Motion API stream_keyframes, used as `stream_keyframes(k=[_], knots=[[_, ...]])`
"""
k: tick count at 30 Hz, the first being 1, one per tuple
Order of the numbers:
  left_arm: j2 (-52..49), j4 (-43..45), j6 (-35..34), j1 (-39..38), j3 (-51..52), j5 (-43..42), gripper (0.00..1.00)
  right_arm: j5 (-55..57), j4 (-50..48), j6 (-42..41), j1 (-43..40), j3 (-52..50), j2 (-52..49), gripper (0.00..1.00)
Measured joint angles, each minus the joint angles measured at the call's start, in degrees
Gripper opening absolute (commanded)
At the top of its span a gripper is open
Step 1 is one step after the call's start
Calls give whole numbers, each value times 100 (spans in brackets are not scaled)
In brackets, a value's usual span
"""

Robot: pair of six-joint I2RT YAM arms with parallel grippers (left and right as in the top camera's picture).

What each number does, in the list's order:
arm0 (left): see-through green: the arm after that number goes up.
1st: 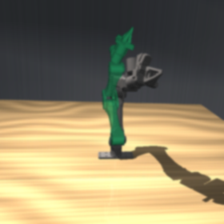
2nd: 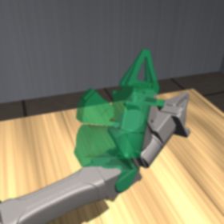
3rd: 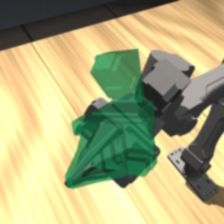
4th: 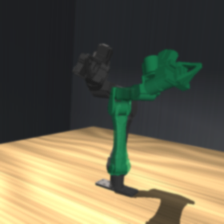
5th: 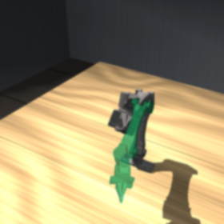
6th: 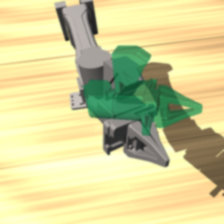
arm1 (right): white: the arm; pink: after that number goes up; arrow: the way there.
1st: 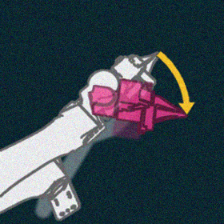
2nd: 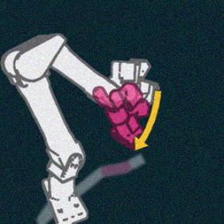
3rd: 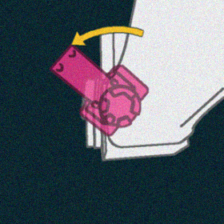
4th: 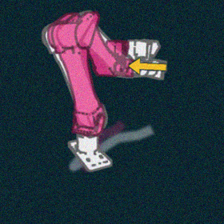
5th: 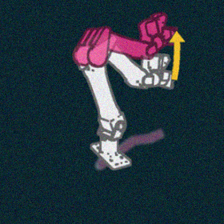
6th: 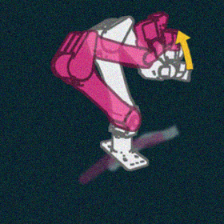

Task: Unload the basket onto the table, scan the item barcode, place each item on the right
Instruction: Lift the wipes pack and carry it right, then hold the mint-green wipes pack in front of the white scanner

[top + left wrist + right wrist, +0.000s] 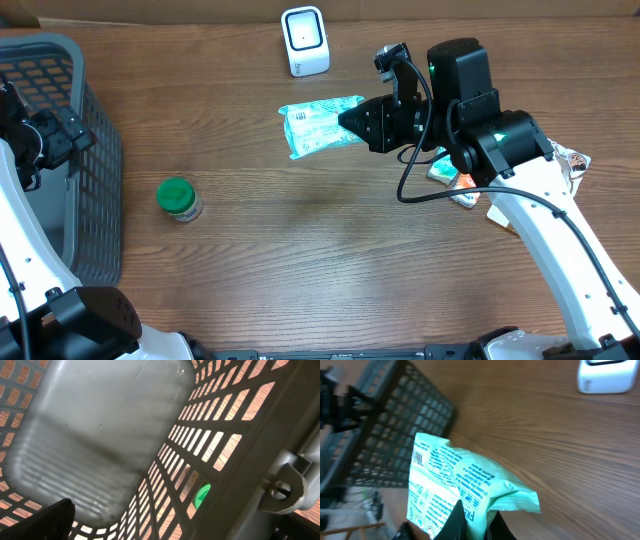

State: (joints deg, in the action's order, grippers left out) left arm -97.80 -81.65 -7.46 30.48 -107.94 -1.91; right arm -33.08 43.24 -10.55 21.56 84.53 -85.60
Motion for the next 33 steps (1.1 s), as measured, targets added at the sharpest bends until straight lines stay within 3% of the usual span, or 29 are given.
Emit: stream_keyframes(k=[7, 13, 16, 23, 27, 30, 33], knots=[[0, -2, 0, 0, 0, -2, 100, 1963, -50, 7, 671, 0, -247, 4], [0, -2, 0, 0, 0, -2, 100, 4057, -1145, 271, 1126, -2, -1034, 4], [0, 0, 0, 0, 0, -2, 99, 4673, -1930, 1014, 1132, -2, -1427, 4], [0, 0, 0, 0, 0, -2, 100, 5252, -4144, 3974, 1119, -2, -2505, 4], [0, 0, 0, 0, 2, -2, 100, 5545, -6054, 5471, 1110, -24, -3101, 4], [0, -4, 0, 0, 2, -2, 100, 5707, -7486, 6116, 1071, -22, -3473, 4], [0, -2, 0, 0, 2, -2, 100, 5807, -8124, 6470, 949, 46, -3777, 4]])
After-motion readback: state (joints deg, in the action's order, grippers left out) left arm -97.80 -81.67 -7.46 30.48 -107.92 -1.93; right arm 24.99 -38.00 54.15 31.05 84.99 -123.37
